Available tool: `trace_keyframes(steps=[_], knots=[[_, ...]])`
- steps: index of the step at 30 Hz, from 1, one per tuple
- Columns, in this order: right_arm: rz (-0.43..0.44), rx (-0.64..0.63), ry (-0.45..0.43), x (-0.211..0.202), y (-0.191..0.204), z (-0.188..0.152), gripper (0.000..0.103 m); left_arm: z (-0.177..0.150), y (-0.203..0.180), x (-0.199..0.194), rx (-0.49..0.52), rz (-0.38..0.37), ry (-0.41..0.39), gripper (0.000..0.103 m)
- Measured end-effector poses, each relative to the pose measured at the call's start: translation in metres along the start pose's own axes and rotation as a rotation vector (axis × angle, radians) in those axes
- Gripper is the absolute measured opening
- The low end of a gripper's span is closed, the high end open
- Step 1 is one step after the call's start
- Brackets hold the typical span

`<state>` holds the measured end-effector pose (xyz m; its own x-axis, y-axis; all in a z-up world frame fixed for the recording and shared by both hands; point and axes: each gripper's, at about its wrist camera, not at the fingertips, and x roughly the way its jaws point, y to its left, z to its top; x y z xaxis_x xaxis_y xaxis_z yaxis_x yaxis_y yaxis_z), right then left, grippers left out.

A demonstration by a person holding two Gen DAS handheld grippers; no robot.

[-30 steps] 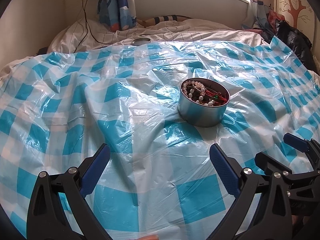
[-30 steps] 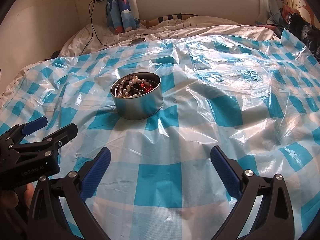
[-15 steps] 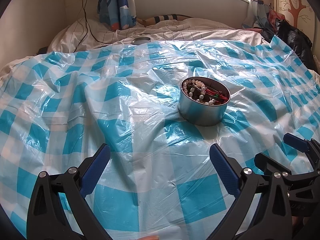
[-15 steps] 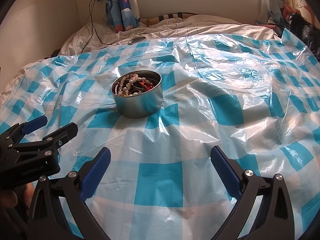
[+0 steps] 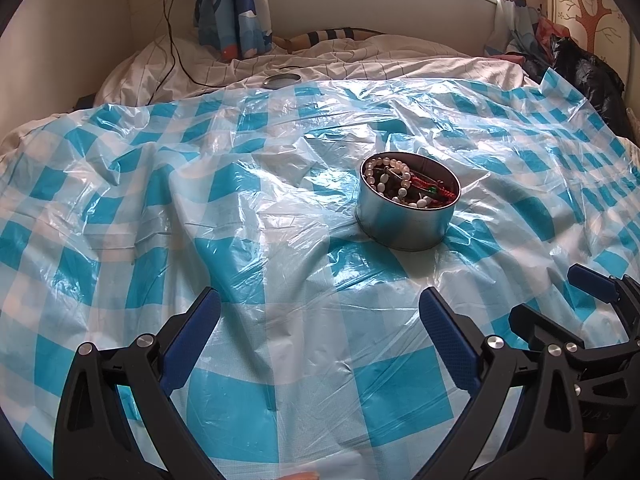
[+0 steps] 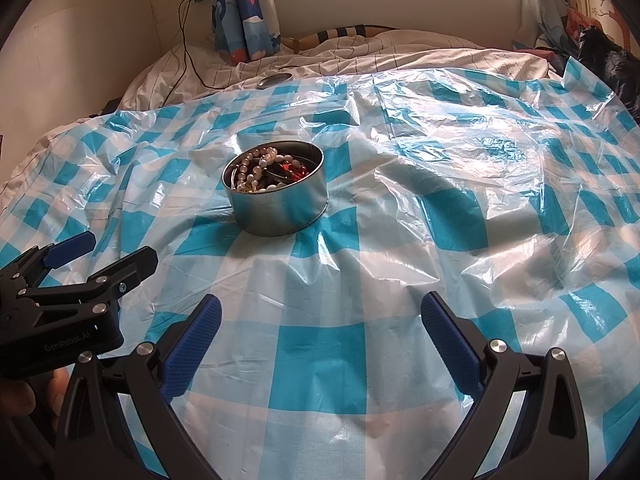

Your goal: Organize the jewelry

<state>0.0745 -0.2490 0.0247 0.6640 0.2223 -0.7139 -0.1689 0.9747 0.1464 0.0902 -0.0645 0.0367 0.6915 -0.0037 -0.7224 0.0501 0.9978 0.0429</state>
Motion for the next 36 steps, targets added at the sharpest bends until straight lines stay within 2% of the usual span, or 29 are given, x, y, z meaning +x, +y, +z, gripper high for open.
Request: trace_keyframes(steps=[36], knots=[[0.005, -0.003, -0.003, -0.0014, 0.0013, 0.0003, 0.096, 0.0016, -0.0025, -0.0056, 0.008, -0.005, -0.017, 0.095]])
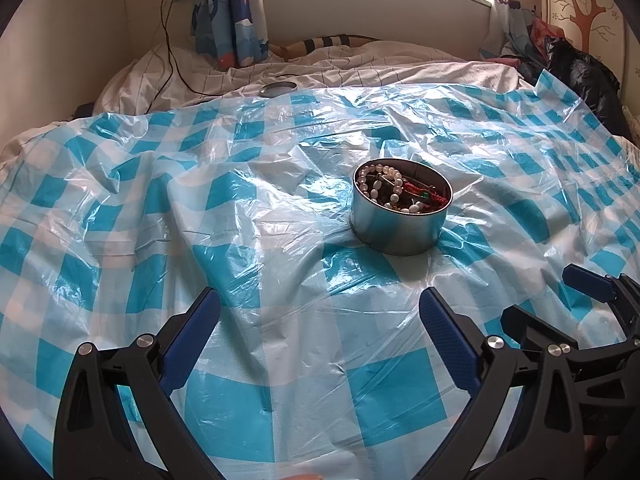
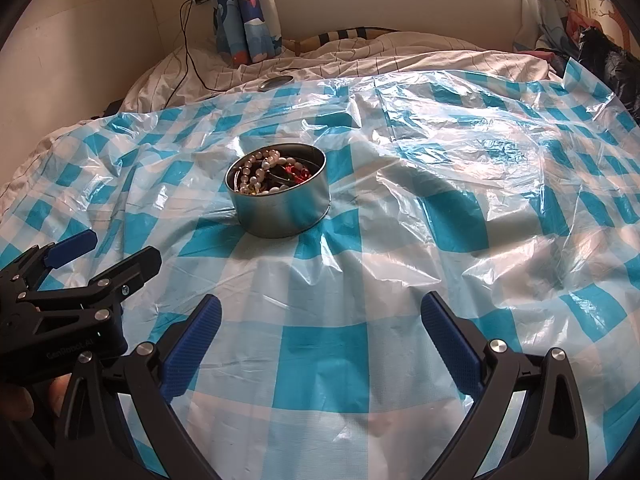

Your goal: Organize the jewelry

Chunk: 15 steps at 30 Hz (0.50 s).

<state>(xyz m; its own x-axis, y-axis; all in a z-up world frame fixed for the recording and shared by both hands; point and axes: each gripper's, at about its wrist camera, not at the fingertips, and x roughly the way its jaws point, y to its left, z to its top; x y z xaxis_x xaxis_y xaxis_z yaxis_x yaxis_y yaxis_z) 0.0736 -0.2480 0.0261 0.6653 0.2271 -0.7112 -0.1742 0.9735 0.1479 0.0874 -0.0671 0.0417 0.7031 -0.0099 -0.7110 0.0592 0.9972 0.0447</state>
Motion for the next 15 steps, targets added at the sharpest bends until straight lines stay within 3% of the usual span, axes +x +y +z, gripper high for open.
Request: trace_keyframes(steps=[12, 15], knots=[[-0.001, 0.0, 0.001, -0.0003, 0.0, -0.0001, 0.096, 0.0, -0.0014, -0.0009, 0.016, 0.029, -0.001, 0.095], [-0.001, -0.001, 0.0, -0.0004, 0.0002, -0.0003, 0.096, -0.0032, -0.0019, -0.0054, 0.018, 0.042, -0.043, 0.095]])
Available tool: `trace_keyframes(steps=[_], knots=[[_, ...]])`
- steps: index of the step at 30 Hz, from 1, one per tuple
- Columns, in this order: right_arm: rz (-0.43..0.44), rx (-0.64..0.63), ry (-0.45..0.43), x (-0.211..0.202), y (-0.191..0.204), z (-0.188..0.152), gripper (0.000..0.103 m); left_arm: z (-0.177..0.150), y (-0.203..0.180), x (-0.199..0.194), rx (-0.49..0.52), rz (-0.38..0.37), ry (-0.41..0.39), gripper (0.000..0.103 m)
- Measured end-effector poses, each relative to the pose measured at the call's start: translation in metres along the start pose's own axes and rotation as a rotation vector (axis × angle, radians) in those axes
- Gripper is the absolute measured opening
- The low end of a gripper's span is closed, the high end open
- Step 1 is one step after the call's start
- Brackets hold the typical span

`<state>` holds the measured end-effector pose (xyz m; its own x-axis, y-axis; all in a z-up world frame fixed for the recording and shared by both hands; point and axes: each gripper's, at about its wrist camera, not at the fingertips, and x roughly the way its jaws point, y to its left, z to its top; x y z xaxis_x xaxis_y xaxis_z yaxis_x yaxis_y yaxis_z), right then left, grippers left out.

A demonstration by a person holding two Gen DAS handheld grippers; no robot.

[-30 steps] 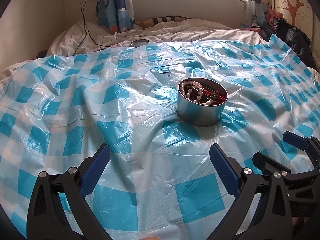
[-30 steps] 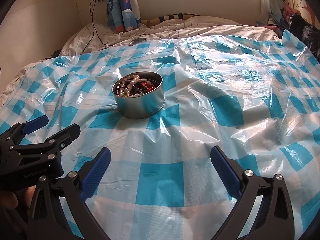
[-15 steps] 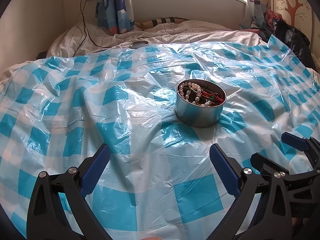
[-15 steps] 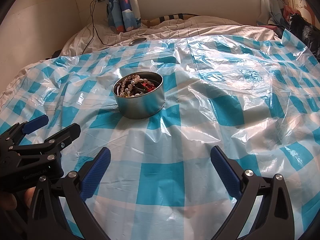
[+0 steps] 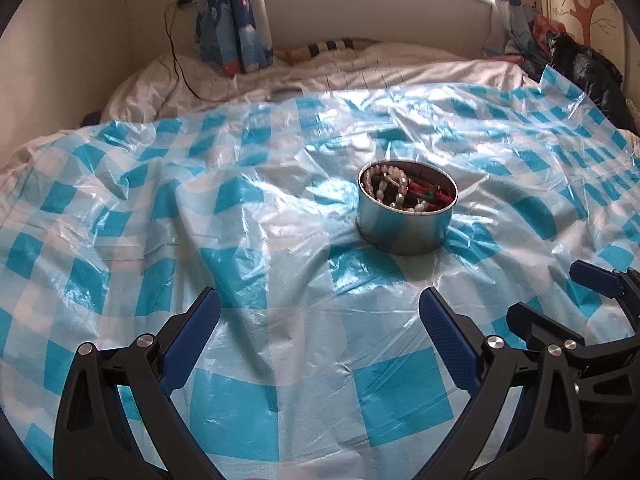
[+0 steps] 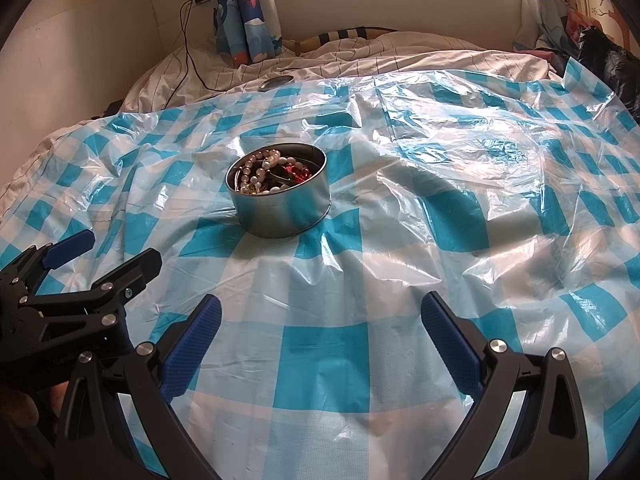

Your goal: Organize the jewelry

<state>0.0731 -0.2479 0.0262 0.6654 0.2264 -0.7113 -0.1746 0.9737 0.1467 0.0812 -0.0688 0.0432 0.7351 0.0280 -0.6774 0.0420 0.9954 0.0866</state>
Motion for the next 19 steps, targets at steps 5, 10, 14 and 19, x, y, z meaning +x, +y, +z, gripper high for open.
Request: trace_keyframes(steps=[5, 10, 14, 19], knots=[[-0.001, 0.001, -0.001, 0.0, 0.0, 0.0, 0.096, 0.0, 0.008, 0.001, -0.052, -0.033, 0.001, 0.095], [-0.001, -0.001, -0.002, 0.0, 0.0, 0.0, 0.096, 0.0, 0.015, 0.009, -0.099, -0.026, 0.048, 0.095], [-0.001, 0.0, -0.002, 0.0, 0.001, 0.0, 0.096, -0.001, 0.02, 0.015, -0.131, -0.048, 0.089, 0.095], [-0.001, 0.0, -0.002, 0.0, 0.001, 0.0, 0.096, -0.002, 0.015, 0.015, -0.116, -0.056, 0.089, 0.095]])
